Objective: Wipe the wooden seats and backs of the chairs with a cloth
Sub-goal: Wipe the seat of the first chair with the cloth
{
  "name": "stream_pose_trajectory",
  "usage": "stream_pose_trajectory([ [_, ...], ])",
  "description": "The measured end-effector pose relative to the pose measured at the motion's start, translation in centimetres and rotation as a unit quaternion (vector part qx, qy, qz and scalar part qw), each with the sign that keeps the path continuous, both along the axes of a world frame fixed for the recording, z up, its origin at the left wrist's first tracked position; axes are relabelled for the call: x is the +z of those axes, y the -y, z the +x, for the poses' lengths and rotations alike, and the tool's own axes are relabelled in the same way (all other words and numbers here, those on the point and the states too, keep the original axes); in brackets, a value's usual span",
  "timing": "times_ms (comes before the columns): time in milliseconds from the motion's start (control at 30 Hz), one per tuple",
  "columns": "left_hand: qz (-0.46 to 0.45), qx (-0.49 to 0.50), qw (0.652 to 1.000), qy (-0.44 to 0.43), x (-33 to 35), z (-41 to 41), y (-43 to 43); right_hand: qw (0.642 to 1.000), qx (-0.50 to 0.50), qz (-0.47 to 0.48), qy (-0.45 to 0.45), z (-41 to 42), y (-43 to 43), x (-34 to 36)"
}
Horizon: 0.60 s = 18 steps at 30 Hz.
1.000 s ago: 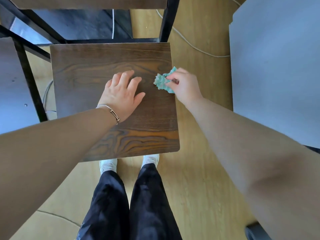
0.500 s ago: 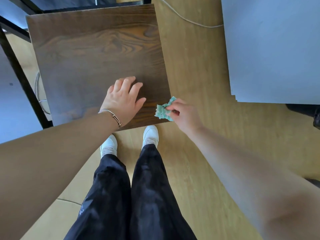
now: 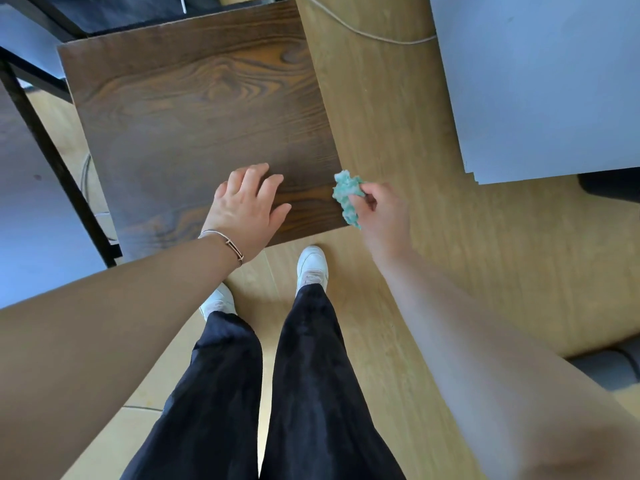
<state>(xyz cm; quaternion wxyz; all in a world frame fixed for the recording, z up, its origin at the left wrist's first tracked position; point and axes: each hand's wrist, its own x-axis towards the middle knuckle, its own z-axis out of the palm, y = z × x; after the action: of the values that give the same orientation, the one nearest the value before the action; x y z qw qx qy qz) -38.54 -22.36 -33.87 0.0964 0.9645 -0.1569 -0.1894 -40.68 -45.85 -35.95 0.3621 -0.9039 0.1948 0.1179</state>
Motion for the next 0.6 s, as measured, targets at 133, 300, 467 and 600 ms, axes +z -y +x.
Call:
stream_pose_trajectory([
  [133,0.018,-0.004,1.0,0.003,-0.2,-0.3,-1.3,0.999,0.016,-0.04,0.001,-0.7,-2.4,-0.9],
  [300,0.029,-0.007,0.999,0.013,-0.4,-0.5,-3.9,0.994,-0.036,-0.096,0.027,-1.6,-4.3,-1.5],
  [467,0.041,-0.008,0.998,0.037,-0.5,-0.5,-7.3,0.99,-0.051,-0.125,0.032,-1.8,-6.1,-1.5],
  [600,0.056,0.005,0.997,0.049,-0.6,-0.6,-10.7,0.989,-0.036,-0.14,0.028,-2.1,-8.5,-1.6],
])
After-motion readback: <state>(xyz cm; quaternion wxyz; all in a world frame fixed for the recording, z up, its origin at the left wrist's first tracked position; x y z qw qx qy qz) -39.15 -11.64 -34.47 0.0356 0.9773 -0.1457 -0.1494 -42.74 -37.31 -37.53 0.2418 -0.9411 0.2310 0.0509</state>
